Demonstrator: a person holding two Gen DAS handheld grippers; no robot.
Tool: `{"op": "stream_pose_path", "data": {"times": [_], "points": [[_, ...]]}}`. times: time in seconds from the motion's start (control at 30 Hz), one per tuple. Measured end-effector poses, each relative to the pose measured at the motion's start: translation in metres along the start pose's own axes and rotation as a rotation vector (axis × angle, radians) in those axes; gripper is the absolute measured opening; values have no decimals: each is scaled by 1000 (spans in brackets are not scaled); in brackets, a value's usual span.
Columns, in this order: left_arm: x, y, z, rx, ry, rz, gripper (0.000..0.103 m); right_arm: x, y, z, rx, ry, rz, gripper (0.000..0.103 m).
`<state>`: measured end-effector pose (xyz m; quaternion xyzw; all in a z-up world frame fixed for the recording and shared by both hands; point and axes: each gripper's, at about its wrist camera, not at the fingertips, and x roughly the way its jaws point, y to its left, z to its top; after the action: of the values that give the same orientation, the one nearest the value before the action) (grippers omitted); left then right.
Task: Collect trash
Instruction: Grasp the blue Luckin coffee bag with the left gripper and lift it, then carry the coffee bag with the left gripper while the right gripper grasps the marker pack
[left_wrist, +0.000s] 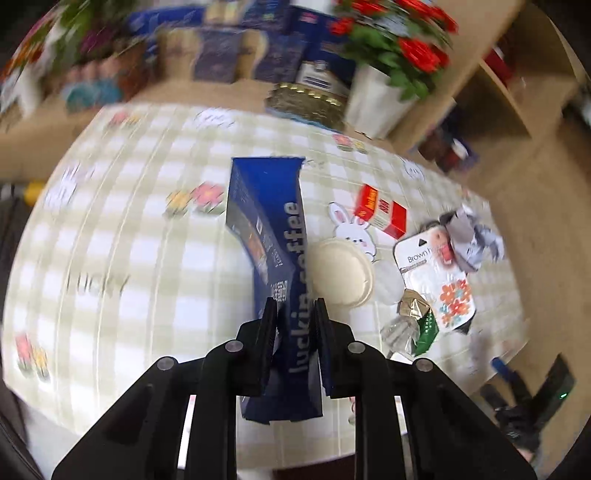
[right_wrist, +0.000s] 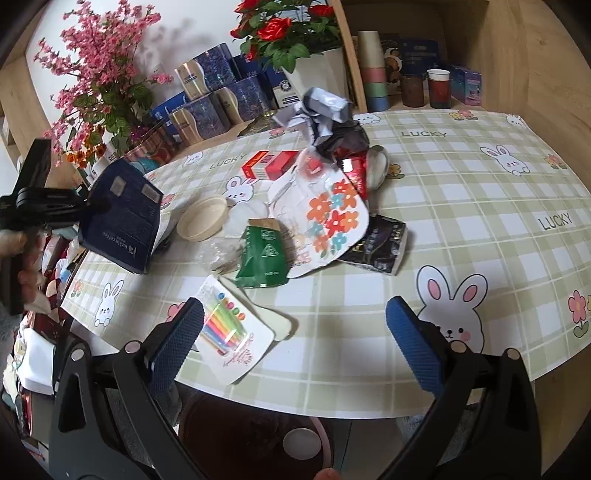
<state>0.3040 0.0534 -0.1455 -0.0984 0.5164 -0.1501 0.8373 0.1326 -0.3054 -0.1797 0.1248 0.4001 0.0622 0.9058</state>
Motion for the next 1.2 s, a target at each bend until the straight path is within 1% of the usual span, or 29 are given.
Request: {"op": "stream_pose_path", "data": {"times": [0.07,0.1,0.13,0.17,0.27,0.37,0.47,0.53,0.6,0.67,0.73,0.8,0.83,0.87,0.9,1.0,1.07,1.2], "points": [[-3,13,-5,-21,14,2,19,-1,6,1,-14,2,0,97],[-4,19,-7,-12,24,7,20,0,8,1,-19,2,-2,97],[-4,22,-9,0,33,23,22,0,10,1,-25,2,-7,97],[-2,25,-10,11,44,36,23,0,12,0,-32,5,-12,97],[7,34,-12,13,66,28,26,3,17,-1,-47,18,-17,97],[23,34,-13,31,87,39,27,7,20,-3,-58,18,-29,97],[32,34,-16,44,84,43,26,13,22,-7,-80,20,-61,97],[31,32,-19,46,66,36,24,21,24,-11,-116,39,-72,97],[25,26,-23,58,48,22,23,31,29,-16,-172,68,-73,97],[14,18,-28,68,22,-16,22,44,37,-19,-241,112,-52,97],[3,11,-33,85,2,-34,22,51,45,-21,-303,118,-36,97],[-9,5,-40,102,-14,-55,22,58,57,-21,-391,104,-1,95],[-15,2,-43,107,-17,-74,21,60,62,-20,-427,98,6,87],[-20,0,-47,111,-20,-91,21,65,67,-19,-463,95,16,78],[-25,-1,-52,115,-26,-103,21,70,69,-17,-474,103,28,76],[-33,0,-63,103,-36,-123,21,86,73,-12,-467,139,80,76],[-38,3,-71,79,-42,-141,21,94,76,-11,-490,167,91,79],[-44,8,-84,54,-49,-160,21,101,82,-15,-557,188,88,80]]}}
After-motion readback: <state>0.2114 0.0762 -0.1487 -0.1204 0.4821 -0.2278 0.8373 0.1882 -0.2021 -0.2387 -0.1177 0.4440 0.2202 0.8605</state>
